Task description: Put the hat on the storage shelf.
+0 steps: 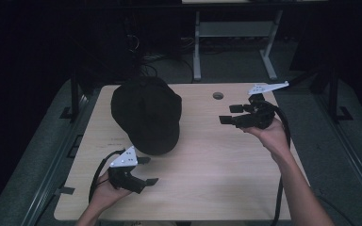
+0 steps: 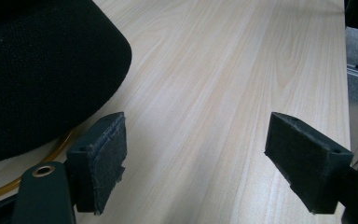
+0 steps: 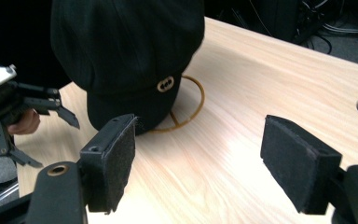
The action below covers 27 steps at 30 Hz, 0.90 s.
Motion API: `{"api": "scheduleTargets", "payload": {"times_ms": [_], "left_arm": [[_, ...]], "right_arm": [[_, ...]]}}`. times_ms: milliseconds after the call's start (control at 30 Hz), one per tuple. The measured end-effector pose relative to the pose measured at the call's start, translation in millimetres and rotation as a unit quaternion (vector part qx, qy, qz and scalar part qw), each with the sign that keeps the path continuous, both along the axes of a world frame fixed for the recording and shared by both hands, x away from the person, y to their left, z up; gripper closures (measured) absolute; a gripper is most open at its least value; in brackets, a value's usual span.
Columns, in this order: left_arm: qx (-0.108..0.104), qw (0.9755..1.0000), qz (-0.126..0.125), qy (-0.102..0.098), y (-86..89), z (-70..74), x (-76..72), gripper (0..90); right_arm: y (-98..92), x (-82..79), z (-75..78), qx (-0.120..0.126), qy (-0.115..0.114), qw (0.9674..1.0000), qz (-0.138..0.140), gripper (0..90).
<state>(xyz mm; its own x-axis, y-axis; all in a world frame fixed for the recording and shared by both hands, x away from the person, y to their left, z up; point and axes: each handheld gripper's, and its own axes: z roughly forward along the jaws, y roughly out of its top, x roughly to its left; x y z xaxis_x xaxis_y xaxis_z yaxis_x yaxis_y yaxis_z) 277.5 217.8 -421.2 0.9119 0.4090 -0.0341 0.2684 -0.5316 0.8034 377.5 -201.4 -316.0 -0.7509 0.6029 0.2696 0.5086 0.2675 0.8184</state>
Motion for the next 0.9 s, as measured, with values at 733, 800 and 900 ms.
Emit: {"api": "scheduleTargets", "payload": {"times_ms": [733, 800, 900], "left_arm": [[0.001, 1.0000, 0.008, -0.005, 4.1, 0.9, -0.3, 20.3], [0.003, 1.0000, 0.008, -0.005, 4.5, 1.3, -0.5, 20.2], [-0.001, 0.9999, 0.009, -0.004, 4.1, 1.0, -0.5, 20.2]], "right_arm": [[-29.4, -34.7, -40.4, -0.006, 0.018, 0.9997, -0.013, 25.0], [-33.3, -38.6, -43.6, -0.001, 0.023, 0.9996, -0.016, 25.0], [-39.5, -43.3, -49.3, -0.001, 0.025, 0.9994, -0.022, 24.9]]}}
